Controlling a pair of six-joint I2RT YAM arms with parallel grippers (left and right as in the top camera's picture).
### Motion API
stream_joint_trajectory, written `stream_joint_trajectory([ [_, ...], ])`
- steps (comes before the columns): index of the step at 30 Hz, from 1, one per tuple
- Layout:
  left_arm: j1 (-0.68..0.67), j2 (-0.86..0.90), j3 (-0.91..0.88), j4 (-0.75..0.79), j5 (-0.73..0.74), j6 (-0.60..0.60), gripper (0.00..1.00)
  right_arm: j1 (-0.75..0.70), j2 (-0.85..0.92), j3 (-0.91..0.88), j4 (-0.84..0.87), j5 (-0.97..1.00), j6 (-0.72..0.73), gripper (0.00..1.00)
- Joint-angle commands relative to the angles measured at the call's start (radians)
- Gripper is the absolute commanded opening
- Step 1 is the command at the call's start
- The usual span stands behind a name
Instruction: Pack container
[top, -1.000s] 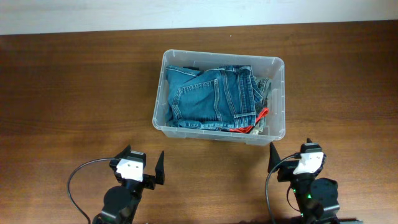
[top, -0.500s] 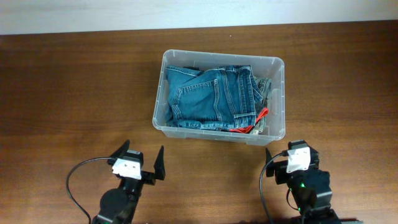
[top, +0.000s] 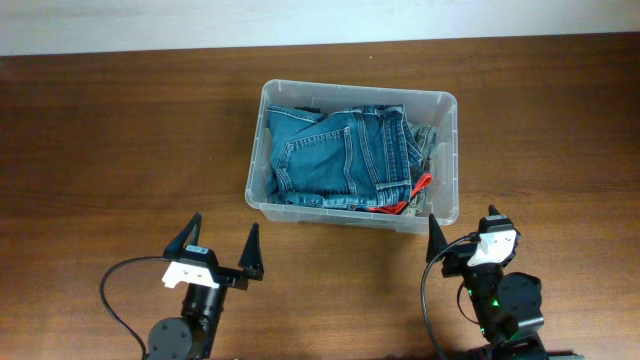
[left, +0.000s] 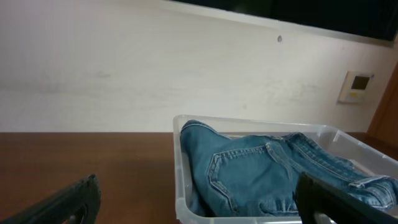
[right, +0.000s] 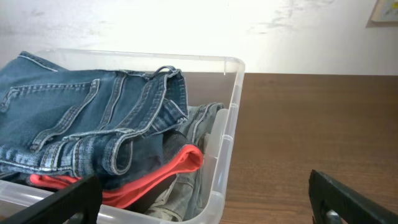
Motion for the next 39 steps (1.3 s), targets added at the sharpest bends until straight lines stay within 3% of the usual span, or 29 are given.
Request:
stream_joint_trajectory([
  [1,0.003,-0.001,0.002,-0.07,-0.042,-0.008,1.0,0.005,-0.003,0.001,-0.001,-0.013,0.016,0.98],
  [8,0.002,-0.001,0.002,-0.392,-0.069,-0.008,1.0,0.005,-0.003,0.001,-0.182,-0.013,0.016,0.98],
  [12,0.002,0.001,0.002,-0.388,-0.067,-0.008,1.0,0.005,-0.002,0.001,-0.323,-0.047,0.019,0.98],
  [25,0.002,0.001,0.002,-0.388,-0.067,-0.008,1.0,0.036,-0.006,0.001,-0.323,-0.047,0.019,0.99],
  [31,0.01,-0.026,0.0,-0.383,-0.067,-0.008,1.0,0.037,-0.19,0.001,-0.323,-0.047,0.019,0.98],
  [35,0.082,-0.041,0.0,-0.383,-0.067,-0.009,1.0,0.034,-0.241,0.0,-0.317,-0.047,0.019,0.98],
  [39,0.246,-0.068,0.0,-0.383,-0.067,-0.008,1.0,-0.013,-0.242,0.0,-0.319,-0.047,0.019,0.98],
])
